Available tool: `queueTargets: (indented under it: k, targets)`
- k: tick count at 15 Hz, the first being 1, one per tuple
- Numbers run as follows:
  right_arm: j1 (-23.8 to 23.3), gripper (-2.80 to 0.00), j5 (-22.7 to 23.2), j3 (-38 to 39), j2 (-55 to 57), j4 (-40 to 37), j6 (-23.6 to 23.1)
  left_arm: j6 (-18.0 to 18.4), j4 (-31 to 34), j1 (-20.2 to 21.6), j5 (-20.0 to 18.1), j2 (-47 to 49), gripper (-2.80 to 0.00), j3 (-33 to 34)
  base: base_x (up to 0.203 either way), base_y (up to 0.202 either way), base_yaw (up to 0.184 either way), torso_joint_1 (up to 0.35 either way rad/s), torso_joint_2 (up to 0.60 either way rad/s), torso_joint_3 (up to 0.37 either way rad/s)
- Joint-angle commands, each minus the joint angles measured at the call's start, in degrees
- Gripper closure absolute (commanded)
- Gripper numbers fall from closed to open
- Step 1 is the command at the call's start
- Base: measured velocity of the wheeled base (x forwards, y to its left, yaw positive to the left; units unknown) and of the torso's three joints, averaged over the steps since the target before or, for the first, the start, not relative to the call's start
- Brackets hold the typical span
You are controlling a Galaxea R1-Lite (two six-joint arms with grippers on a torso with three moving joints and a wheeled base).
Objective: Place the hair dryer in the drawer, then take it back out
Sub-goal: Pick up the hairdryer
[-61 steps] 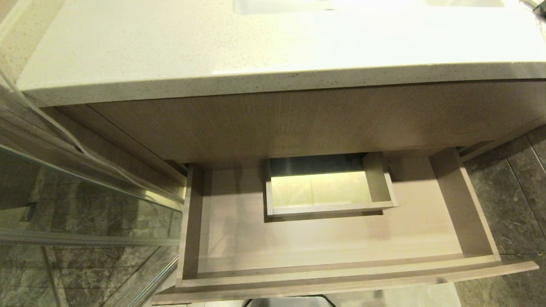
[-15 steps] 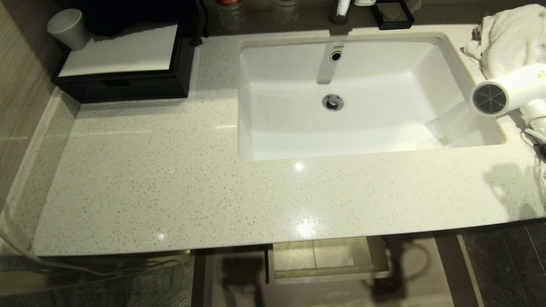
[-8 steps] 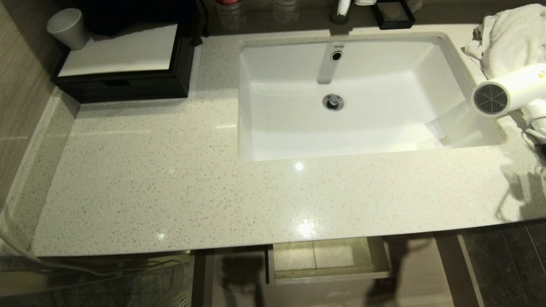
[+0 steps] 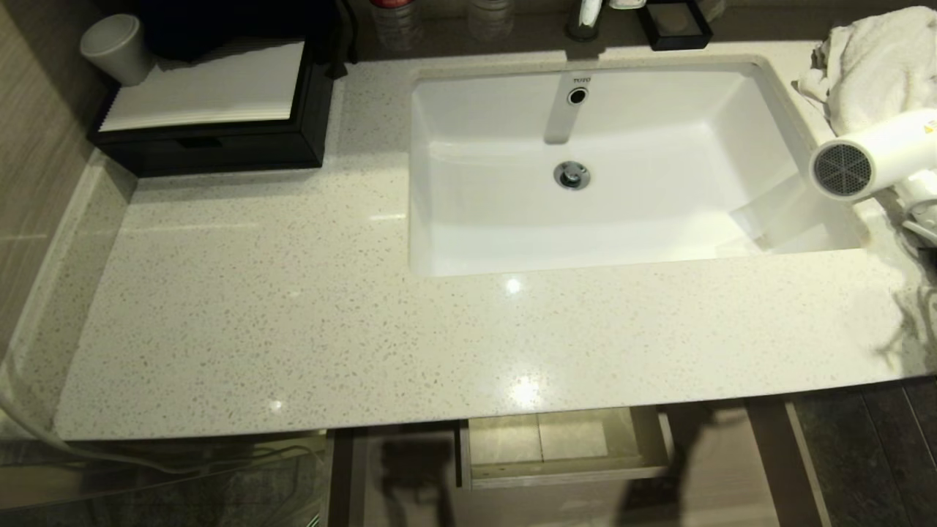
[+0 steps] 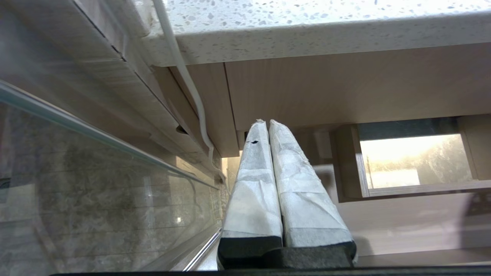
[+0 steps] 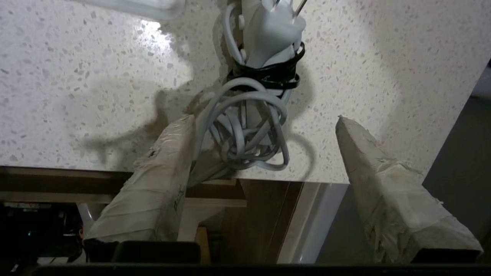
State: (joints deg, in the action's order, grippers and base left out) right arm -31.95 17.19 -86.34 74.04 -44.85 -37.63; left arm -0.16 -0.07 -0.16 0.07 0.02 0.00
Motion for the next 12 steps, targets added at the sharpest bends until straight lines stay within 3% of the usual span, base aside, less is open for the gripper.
queueTargets:
  k: [1, 4, 12]
  targets:
    - [-1.1, -2.8, 0.1, -0.3, 0.4, -1.8, -0.3, 0.0, 0.0, 0.0, 0.0, 0.0, 0.0, 0.1, 0.0, 0.0, 0.0, 0.0, 0.0, 0.0]
    - [-1.3, -2.8, 0.5, 0.0, 2.5, -4.8, -0.1, 0.0, 0.0, 0.0, 0.0, 0.0, 0.0, 0.1, 0.0, 0.0, 0.0, 0.0, 0.0, 0.0]
    - [-1.1, -2.8, 1.7, -5.6, 12.2, -3.5, 0.0, 0.0, 0.0, 0.0, 0.0, 0.0, 0.0, 0.0, 0.0, 0.0, 0.0, 0.0, 0.0, 0.0]
